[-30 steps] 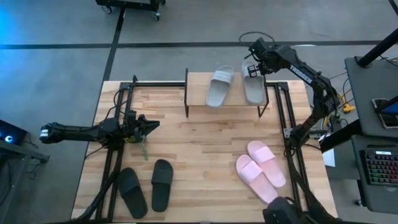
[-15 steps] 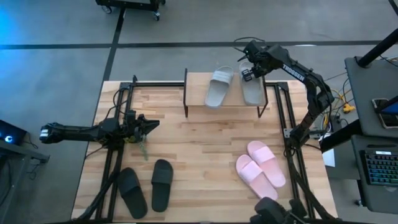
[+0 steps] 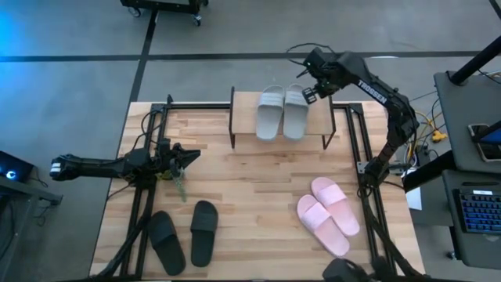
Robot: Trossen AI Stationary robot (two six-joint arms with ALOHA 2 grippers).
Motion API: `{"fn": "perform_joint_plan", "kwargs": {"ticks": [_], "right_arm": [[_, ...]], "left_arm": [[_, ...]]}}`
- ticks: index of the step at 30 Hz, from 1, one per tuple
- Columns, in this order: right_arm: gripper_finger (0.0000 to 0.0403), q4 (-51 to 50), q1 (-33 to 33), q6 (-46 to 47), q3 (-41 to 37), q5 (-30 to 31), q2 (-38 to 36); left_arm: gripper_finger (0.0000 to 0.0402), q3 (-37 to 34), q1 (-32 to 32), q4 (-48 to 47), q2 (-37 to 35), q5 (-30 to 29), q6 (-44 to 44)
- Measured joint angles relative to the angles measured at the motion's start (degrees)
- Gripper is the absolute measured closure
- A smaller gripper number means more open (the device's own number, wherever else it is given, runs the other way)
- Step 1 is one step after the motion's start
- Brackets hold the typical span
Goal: Pick and place slides into the shelf
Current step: Adjust the gray left slipper
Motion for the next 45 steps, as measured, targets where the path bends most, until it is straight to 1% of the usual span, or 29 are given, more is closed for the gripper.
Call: {"fn": "perform_joint_plan", "kwargs": {"ticks": [2,3,7,8,12,14,18,22,25,30,32,38,40,42,45], "right_arm": [[0.0381,-3.63,0.01,-0.05,1.10,-0.82,-0.14],[0.0381,-4.88,0.11,-0.07,1.51,-2.94,-0.37],[0.0380,-5.27,2.58,0.75,2.21,-19.74,-1.84],[0.0380,-5.17,4.12,1.76,2.13,-22.15,-1.94],[0.0380,-4.25,12.21,5.36,0.59,-25.65,-1.90],[0.0380,-0.66,17.14,7.31,-0.43,-27.08,-1.77],[0.0380,9.57,25.80,13.12,-1.30,-26.78,-0.66],[0.0380,16.37,31.11,16.74,-1.33,-26.11,1.36],[0.0380,18.59,34.01,17.01,-1.35,-21.98,4.47],[0.0380,18.69,35.77,15.89,-0.85,-19.94,9.64],[0.0380,19.33,36.31,15.68,-0.85,-17.59,11.00],[0.0380,21.30,37.75,16.13,-0.74,-10.24,10.98],[0.0380,21.16,37.86,16.14,-0.74,-9.28,10.73],[0.0380,20.12,37.75,16.16,-0.74,-8.38,10.64],[0.0380,17.62,37.27,16.82,-0.74,-5.37,10.97]], "left_arm": [[0.0312,0.00,0.00,0.01,0.00,0.00,-0.01],[0.0312,0.00,0.00,0.02,-0.02,0.00,-0.01],[0.0312,0.00,0.00,0.08,0.00,0.00,0.01],[0.0312,-0.02,0.00,0.10,-0.02,0.00,0.02],[0.0312,-0.02,0.00,0.12,0.00,0.00,0.04],[0.0312,-0.02,0.00,0.12,0.00,0.00,0.04],[0.0312,-0.02,0.00,0.12,-0.02,0.00,0.06],[0.0312,-0.04,0.00,0.12,0.00,0.00,0.06],[0.0312,-0.04,0.01,0.11,0.02,0.01,0.07],[0.0312,-0.04,0.01,0.09,0.00,0.05,0.08],[0.0312,-0.04,0.01,0.08,0.00,0.43,0.08],[0.0312,-0.04,0.00,0.07,0.01,1.52,0.04],[0.0312,-0.04,0.00,0.03,0.09,1.63,0.04],[0.0312,-0.04,0.00,0.06,0.09,1.68,0.04],[0.0312,-0.06,0.00,0.01,0.09,1.68,0.06]]}}
